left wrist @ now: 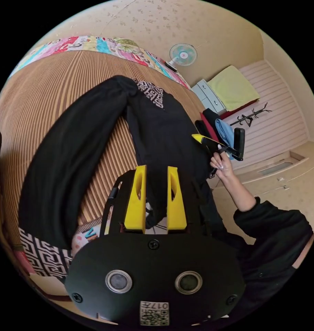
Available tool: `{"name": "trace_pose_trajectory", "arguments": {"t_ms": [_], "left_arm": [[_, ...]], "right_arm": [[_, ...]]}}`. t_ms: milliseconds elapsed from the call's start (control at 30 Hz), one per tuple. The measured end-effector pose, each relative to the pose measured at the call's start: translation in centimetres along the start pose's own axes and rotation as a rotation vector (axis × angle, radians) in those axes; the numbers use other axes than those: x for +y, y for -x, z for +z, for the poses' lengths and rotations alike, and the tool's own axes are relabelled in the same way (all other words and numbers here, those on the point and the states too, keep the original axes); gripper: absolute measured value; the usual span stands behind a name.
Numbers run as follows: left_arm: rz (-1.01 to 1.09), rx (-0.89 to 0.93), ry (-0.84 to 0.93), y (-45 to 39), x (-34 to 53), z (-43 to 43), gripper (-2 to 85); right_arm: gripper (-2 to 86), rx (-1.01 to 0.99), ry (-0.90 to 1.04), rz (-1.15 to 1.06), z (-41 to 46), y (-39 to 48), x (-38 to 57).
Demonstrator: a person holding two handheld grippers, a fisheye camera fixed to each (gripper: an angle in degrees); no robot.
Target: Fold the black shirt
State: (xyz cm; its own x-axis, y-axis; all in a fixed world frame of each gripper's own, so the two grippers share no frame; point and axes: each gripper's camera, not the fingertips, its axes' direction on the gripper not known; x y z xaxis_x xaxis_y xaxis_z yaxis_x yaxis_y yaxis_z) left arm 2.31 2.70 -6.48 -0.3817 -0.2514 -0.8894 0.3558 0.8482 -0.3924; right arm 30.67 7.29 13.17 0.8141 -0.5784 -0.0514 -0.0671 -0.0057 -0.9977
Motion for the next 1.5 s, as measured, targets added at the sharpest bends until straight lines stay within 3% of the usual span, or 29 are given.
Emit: {"name": "trace_pose_trajectory", "arguments": {"t_ms": [167, 267, 400, 533, 767, 900, 967, 1067, 1200, 1500], "left_arm": [[-0.02, -0.089, -0.152, -1.7, 6.3, -1.4, 11.1], [-0.049, -0.147, -0.053, -1.8, 7.5, -0.1, 7.9], [-0.019, -0.133, 0.013, -0.1, 7.8, -0.2, 3.4], [-0.039, -0.09, 0.07, 1.6, 8.6, -3.1, 1.0], [-0.195, -0.085, 0.077, 2.2, 14.1, -4.4, 2.8], [-0.307, 0.009, -0.102, 3.9, 18.2, -9.3, 6.3], [-0.349, -0.053, -0.197, 5.1, 19.8, -13.3, 6.9], [-0.434, -0.303, -0.354, 6.9, 22.5, -20.9, 7.6], [-0.73, -0.417, -0.583, 11.8, 28.0, -28.1, 11.6], [-0.901, -0.274, -0.659, 17.0, 34.0, -30.0, 14.3]], "right_arm": [[7.2, 0.24, -0.156, 0.122, -4.4, 0.3, 6.8], [7.1, 0.388, -0.229, 0.223, -5.8, -0.5, 10.7], [6.7, 0.29, 0.047, 0.168, -0.2, -2.1, 12.2], [3.7, 0.377, 0.067, 0.089, 0.9, -0.2, 13.3], [2.1, 0.334, 0.139, 0.197, 3.1, -0.5, 17.0], [1.7, 0.288, 0.086, 0.235, 2.6, -0.4, 18.8], [1.4, 0.285, 0.046, 0.238, 1.7, -0.3, 19.2], [1.0, 0.309, -0.012, 0.219, 0.3, 0.2, 19.3], [0.6, 0.243, -0.06, 0.135, 0.4, 1.0, 19.4], [0.9, 0.136, -0.02, -0.036, 5.1, 6.0, 19.8]]}}
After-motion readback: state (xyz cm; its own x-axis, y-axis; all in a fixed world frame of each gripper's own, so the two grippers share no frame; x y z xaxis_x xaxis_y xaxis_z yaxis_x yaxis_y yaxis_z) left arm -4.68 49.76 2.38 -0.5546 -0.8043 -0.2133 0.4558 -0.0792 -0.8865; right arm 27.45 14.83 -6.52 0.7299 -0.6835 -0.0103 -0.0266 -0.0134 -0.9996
